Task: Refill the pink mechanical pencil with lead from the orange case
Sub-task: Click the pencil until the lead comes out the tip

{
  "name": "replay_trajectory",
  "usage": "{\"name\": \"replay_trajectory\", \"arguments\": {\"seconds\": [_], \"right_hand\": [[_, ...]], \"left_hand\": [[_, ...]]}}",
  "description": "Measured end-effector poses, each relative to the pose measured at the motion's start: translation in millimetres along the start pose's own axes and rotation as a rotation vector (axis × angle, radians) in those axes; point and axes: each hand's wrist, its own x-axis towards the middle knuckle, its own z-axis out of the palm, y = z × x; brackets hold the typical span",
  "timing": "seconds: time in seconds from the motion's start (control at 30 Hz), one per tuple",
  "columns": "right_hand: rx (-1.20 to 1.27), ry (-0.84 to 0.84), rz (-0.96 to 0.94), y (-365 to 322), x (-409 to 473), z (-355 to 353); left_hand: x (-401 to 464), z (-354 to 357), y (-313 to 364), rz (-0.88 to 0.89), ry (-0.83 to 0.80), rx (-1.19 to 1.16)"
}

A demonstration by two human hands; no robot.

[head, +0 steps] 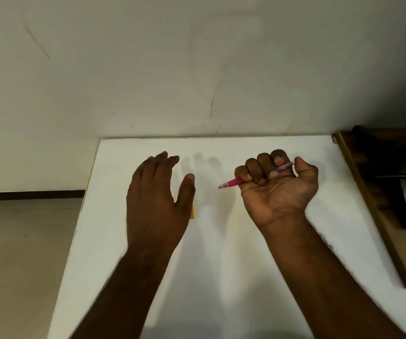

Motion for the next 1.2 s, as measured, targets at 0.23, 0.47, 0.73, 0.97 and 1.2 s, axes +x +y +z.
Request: {"name": "replay_trajectory", "arguments": {"seconds": [0.23,0.47,0.73,0.97,1.2], "right_hand": [[-0.004,0.018,-0.002,1.3,-23.8,9.9],[0.067,0.057,-0.008,-3.2,-40.8,-5.2],[0.013,0.016,0.075,10.0,-24.5,-4.9],[0.037,0.022,0.099,8.0,-19.1,-5.9],[0.027,0.025,0.077,-1.3,-13.7,-11.6]], "left_hand": [[-1.4,1.1,-6.6,-0.009,-0.004,0.103],[-5.2,2.6,1.7,-0.021,-0.052,0.060],[-5.0,-0.9,-5.8,-0.038,-0.037,0.039],[-17.5,-13.8,-16.3,-0.046,-0.079,0.054],[-9.1,-17.0,-11.1,0.034,-0.073,0.046]]}}
